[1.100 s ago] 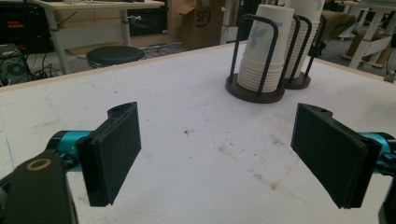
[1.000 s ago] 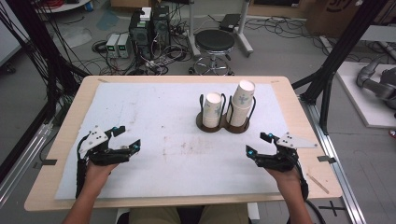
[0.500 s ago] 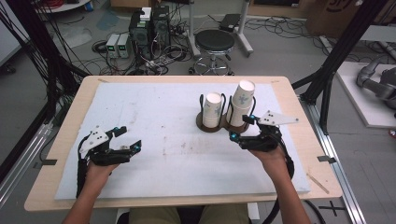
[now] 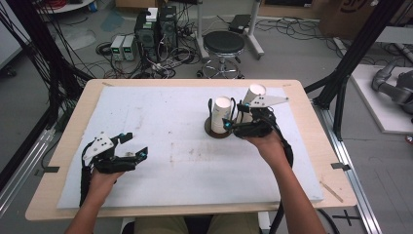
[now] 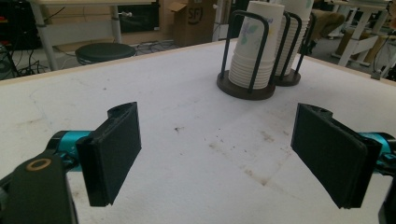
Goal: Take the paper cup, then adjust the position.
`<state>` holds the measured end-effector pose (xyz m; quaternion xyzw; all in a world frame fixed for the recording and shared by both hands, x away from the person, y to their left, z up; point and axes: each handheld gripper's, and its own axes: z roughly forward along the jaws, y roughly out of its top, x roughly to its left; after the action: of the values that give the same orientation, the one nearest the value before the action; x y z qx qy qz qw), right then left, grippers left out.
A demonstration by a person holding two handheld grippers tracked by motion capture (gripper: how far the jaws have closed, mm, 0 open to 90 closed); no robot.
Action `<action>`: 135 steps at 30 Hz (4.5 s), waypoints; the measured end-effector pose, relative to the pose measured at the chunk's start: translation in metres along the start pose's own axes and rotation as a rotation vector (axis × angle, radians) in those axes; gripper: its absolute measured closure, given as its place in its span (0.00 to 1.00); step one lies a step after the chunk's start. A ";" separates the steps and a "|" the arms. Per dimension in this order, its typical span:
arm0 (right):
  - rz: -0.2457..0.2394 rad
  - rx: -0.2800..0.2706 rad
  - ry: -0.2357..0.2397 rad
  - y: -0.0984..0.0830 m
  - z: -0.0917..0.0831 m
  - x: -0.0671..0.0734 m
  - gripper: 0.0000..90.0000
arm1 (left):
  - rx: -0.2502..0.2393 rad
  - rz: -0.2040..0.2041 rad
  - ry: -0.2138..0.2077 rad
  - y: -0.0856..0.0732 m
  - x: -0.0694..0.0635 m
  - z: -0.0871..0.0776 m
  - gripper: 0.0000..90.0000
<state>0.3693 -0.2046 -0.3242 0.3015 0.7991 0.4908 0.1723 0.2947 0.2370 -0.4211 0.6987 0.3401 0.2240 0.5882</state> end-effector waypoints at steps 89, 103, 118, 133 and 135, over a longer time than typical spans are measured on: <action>-0.049 0.042 0.082 0.006 -0.032 0.006 0.42 | -0.022 -0.027 -0.089 -0.002 -0.002 0.001 0.18; -0.086 0.072 0.154 -0.023 -0.031 0.014 0.42 | -0.023 -0.012 -0.166 -0.001 -0.012 0.002 0.18; -0.119 0.064 0.223 -0.024 -0.020 0.034 0.42 | -0.068 0.075 -0.280 0.009 -0.035 0.015 0.18; -0.144 0.068 0.275 -0.023 -0.009 0.050 0.41 | -0.003 0.104 -0.422 0.022 -0.068 0.046 0.17; -0.146 0.069 0.285 -0.022 -0.008 0.052 0.42 | -0.002 0.108 -0.432 0.023 -0.069 0.049 0.17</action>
<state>0.3180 -0.1834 -0.3394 0.1755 0.8517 0.4870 0.0818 0.2879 0.1515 -0.4029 0.7470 0.1680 0.1004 0.6354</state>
